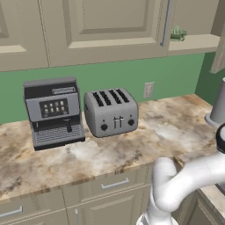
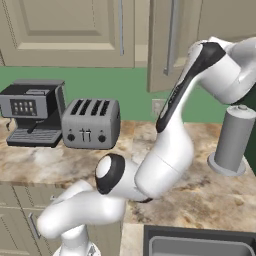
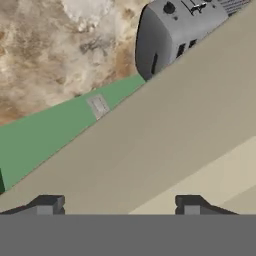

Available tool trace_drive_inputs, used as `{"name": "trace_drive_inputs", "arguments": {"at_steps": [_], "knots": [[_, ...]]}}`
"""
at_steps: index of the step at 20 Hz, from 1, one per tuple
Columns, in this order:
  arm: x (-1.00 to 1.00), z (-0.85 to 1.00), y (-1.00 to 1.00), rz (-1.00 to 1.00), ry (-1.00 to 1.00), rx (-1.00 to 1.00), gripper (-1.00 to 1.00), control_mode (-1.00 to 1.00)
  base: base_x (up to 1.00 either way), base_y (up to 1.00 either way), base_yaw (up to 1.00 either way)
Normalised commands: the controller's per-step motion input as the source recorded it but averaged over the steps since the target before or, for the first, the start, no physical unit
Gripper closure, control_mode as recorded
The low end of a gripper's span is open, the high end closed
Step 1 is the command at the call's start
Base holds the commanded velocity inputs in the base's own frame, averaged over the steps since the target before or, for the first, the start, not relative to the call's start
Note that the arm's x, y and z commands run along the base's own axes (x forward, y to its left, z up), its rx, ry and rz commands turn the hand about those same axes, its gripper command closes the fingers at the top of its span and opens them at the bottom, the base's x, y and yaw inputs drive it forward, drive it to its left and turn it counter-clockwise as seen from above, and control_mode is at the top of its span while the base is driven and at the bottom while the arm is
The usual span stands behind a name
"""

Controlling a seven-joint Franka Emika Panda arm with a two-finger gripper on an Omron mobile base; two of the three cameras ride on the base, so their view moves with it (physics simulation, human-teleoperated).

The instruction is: Pick the candle and candle from the dining table and place them in the open cabinet. Close the cabinet after placing the objects.

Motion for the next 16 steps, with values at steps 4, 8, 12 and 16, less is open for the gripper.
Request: {"name": "trace_drive_inputs", "arguments": {"at_steps": [4, 8, 12, 16], "knots": [[0.29, 0.08, 0.72, -0.26, -0.01, -0.32, -1.00, -1.00, 0.00, 0.00, 0.00], [0.36, 0.00, 0.70, -0.23, -0.06, -0.33, -1.00, -1.00, 0.00, 0.00, 0.00], [0.46, -0.11, 0.39, -0.10, -0.19, -0.26, -1.00, -1.00, 0.00, 0.00, 0.00], [0.55, -0.10, 0.40, -0.05, -0.21, -0.22, -1.00, -1.00, 0.00, 0.00, 0.00]]}}
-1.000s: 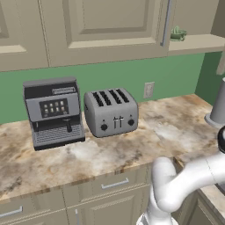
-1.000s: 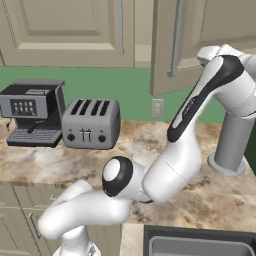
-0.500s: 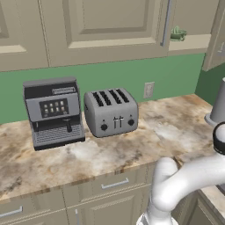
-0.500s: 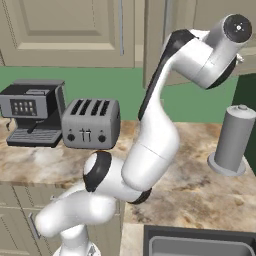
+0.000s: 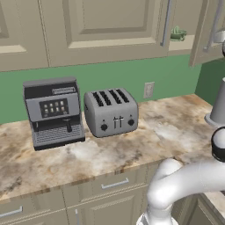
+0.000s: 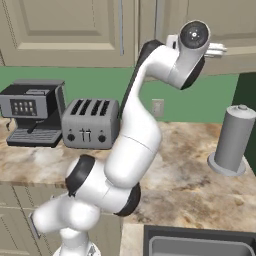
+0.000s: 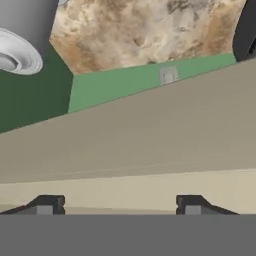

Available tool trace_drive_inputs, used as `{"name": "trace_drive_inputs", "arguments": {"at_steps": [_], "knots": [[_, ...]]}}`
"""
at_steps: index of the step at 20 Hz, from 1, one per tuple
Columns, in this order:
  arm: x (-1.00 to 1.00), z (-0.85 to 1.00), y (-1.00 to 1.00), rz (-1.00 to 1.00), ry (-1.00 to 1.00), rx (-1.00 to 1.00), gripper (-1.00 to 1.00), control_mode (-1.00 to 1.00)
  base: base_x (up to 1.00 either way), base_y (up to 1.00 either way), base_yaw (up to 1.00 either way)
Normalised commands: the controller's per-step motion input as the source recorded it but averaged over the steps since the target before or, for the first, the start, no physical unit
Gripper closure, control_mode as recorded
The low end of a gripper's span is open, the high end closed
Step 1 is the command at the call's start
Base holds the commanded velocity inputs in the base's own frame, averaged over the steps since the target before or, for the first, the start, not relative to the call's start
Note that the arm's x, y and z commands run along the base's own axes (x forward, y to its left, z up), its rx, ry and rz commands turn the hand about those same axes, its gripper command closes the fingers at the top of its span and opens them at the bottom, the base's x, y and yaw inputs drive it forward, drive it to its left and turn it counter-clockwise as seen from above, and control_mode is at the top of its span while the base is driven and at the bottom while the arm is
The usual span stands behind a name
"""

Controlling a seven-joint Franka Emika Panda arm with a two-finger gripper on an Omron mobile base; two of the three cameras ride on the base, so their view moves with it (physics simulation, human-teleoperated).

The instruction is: Pick the candle and candle from the dining table and place them in the open cabinet. Close the cabinet after placing the objects.

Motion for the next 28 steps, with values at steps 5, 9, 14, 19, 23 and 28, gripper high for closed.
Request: {"name": "trace_drive_inputs", "arguments": {"at_steps": [5, 9, 14, 19, 23, 28], "knots": [[0.57, 0.01, 0.38, -0.04, -0.12, -0.20, -1.00, -1.00, 0.00, 0.00, 0.00], [0.60, 0.17, 0.32, -0.03, 0.00, -0.19, -1.00, -1.00, 0.00, 0.00, 0.00], [0.50, 0.23, 0.27, -0.06, 0.00, -0.20, -1.00, -1.00, 0.00, 0.00, 0.00], [0.44, 0.21, 0.23, -0.06, 0.00, -0.20, -1.00, -1.00, 0.00, 0.00, 0.00], [0.48, 0.05, 0.23, -0.06, 0.00, -0.20, -1.00, -1.00, 0.00, 0.00, 0.00], [0.44, 0.00, 0.21, -0.03, 0.00, -0.15, -1.00, -1.00, 0.00, 0.00, 0.00]]}}
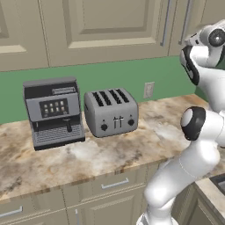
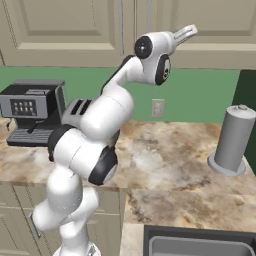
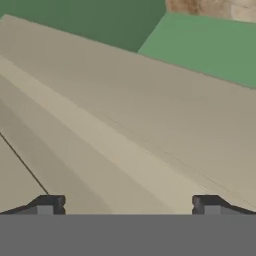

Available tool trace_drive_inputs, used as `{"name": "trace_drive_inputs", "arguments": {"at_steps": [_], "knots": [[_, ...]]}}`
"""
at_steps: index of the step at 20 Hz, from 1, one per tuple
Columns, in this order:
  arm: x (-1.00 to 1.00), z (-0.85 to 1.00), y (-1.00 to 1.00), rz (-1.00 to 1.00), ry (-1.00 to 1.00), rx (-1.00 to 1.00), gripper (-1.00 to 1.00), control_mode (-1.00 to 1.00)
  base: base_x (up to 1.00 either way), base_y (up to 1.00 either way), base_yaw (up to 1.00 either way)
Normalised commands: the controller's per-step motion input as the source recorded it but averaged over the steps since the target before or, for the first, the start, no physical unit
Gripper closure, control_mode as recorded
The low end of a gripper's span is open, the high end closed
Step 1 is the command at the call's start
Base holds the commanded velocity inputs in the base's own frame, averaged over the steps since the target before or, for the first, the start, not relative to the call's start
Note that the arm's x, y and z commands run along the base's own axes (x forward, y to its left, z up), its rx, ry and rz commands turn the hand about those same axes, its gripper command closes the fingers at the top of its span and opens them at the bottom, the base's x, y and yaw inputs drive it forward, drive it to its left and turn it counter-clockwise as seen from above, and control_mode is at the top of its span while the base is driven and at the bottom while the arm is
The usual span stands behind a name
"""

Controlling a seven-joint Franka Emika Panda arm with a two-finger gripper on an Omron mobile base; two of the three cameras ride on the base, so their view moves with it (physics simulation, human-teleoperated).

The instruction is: Pick the candle and candle from the dining table and place them in the open cabinet. Close the cabinet after placing the objects.

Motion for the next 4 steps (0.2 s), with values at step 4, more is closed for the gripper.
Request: {"name": "trace_drive_inputs", "arguments": {"at_steps": [4], "knots": [[0.02, 0.00, 0.01, 0.00, 0.00, -0.01, -1.00, -1.00, 0.00, 0.00, 0.00]]}}
